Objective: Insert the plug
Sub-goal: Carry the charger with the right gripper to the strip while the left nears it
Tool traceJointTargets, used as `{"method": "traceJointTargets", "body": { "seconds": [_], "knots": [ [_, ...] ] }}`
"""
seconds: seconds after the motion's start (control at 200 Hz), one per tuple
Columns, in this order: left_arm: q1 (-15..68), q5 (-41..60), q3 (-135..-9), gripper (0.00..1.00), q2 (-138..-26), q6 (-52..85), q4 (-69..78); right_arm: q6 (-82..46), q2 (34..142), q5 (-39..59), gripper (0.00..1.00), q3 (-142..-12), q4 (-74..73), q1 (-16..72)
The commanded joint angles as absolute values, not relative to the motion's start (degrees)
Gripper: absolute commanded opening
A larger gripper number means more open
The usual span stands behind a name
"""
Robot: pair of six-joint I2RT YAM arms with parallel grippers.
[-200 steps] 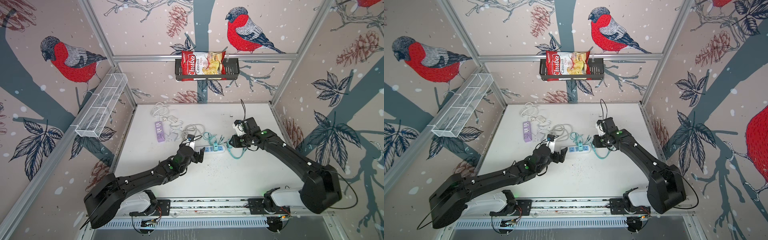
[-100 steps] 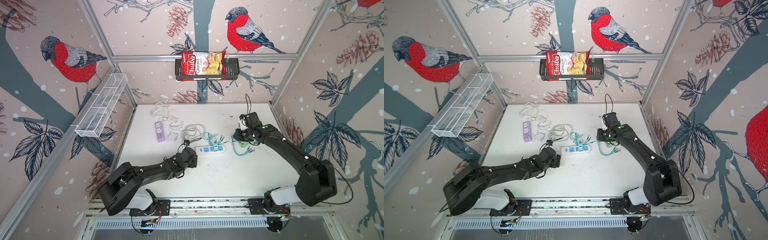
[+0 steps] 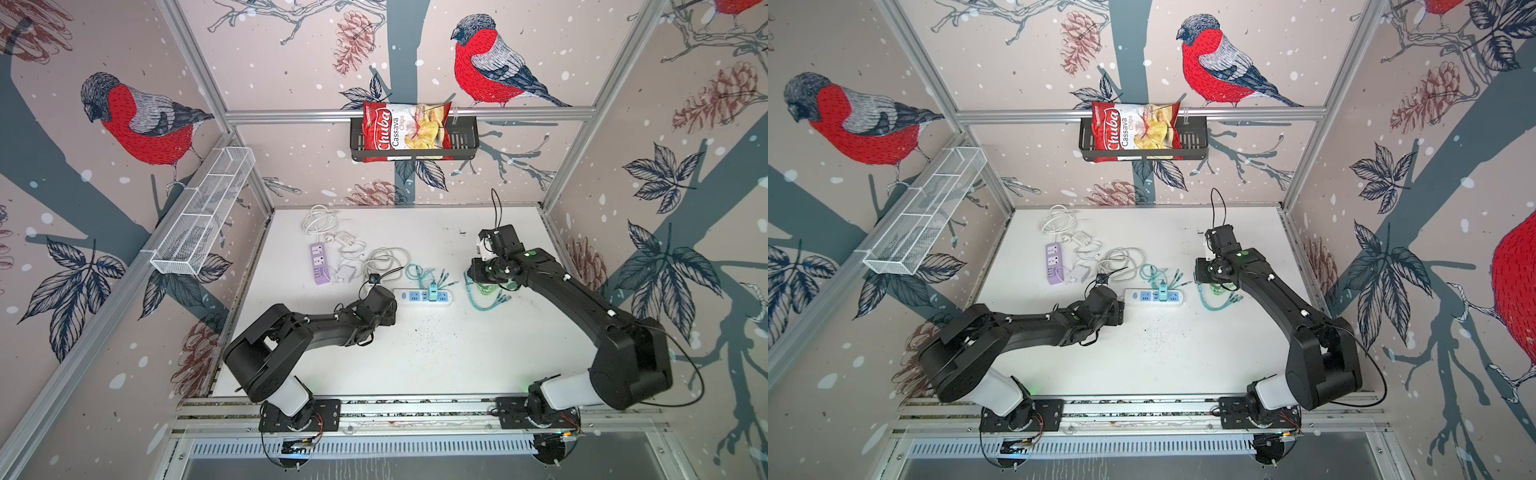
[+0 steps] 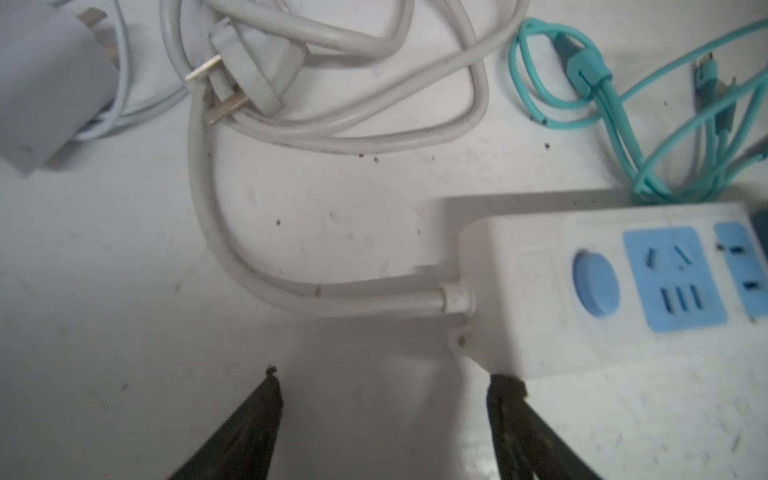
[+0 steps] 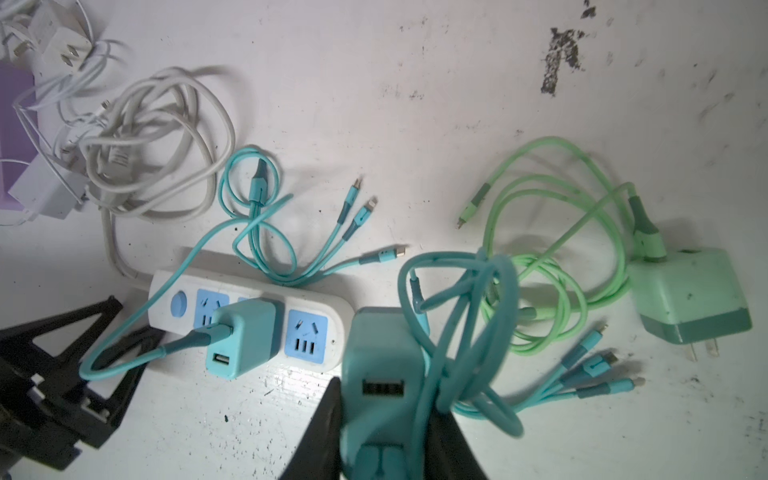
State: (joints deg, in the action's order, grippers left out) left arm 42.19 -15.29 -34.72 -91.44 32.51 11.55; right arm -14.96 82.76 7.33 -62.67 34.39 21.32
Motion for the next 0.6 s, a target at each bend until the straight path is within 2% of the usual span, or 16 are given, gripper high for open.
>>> {"method": "traceJointTargets", "body": {
  "seconds": [0.0,0.27,0.595],
  "knots": [
    [41.3,-12.2,-36.0,0.74,-94.0,32.7,9.1,-13.8,82.3,7.9,0.04,-61.1,33.7,21.3],
    [39.1,-11.2,-42.6,0.74,-100.5,30.6,10.6,-13.2,82.5,8.5,0.05,-56.8,31.8,21.7],
    [35.9,-6.1,-54.4,0.71,-112.5,24.3,12.2,-12.5,85.2,8.1,0.04,-57.8,31.4,22.4]
  ]
}}
